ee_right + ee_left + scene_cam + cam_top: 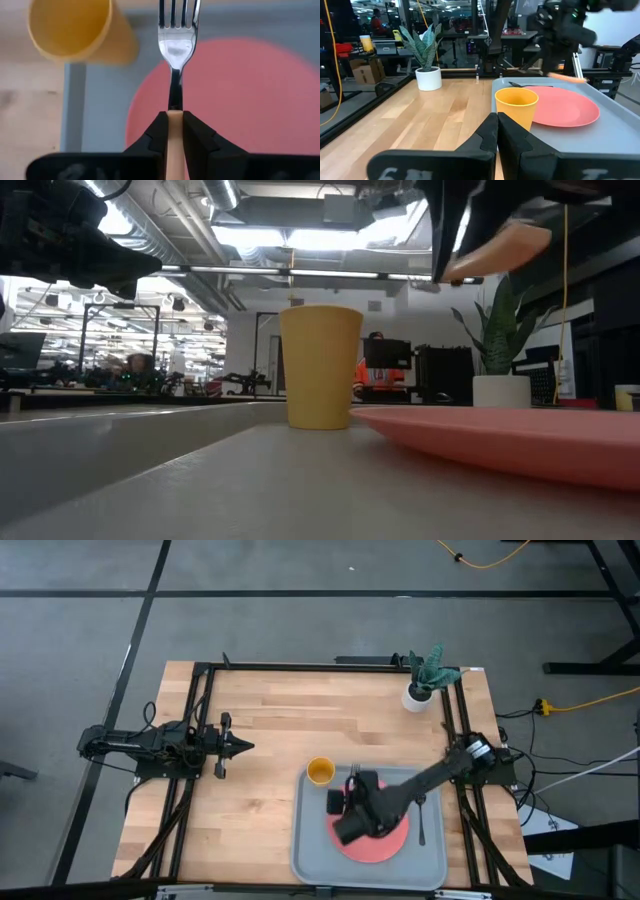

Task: Pick and place plate/cup/fork/spoon on tray
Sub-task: Put the orange fork on the light blue tray

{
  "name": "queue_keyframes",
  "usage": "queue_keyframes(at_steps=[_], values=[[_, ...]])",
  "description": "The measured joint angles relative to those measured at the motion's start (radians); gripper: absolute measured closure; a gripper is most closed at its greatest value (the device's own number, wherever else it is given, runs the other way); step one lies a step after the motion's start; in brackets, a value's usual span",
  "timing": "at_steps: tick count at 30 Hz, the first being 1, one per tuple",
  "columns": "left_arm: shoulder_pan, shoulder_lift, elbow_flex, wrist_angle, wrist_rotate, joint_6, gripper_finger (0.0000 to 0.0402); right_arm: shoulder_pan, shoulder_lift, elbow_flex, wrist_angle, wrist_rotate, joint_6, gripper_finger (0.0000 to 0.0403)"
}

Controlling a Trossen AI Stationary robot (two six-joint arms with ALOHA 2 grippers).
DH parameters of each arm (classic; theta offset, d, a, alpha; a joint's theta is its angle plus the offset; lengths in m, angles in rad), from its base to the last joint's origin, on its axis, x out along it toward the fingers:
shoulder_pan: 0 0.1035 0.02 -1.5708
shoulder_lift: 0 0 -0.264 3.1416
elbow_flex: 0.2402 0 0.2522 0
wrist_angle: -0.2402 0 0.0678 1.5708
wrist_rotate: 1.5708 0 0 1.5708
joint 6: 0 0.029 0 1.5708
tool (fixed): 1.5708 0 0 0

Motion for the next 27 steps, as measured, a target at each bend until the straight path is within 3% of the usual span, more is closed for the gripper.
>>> queue_keyframes(at_steps=[8,27], values=[[0.0,0.0,0.0,0.0,0.0,0.0,0.0401,0.072,0.085,0.0,0.204,-0.017,0.108,0.0365],[0.0,0.0,0.0,0.0,0.0,0.0,0.0401,0.001,0.24,0.0,0.621,-0.067,-0.04,0.0365]])
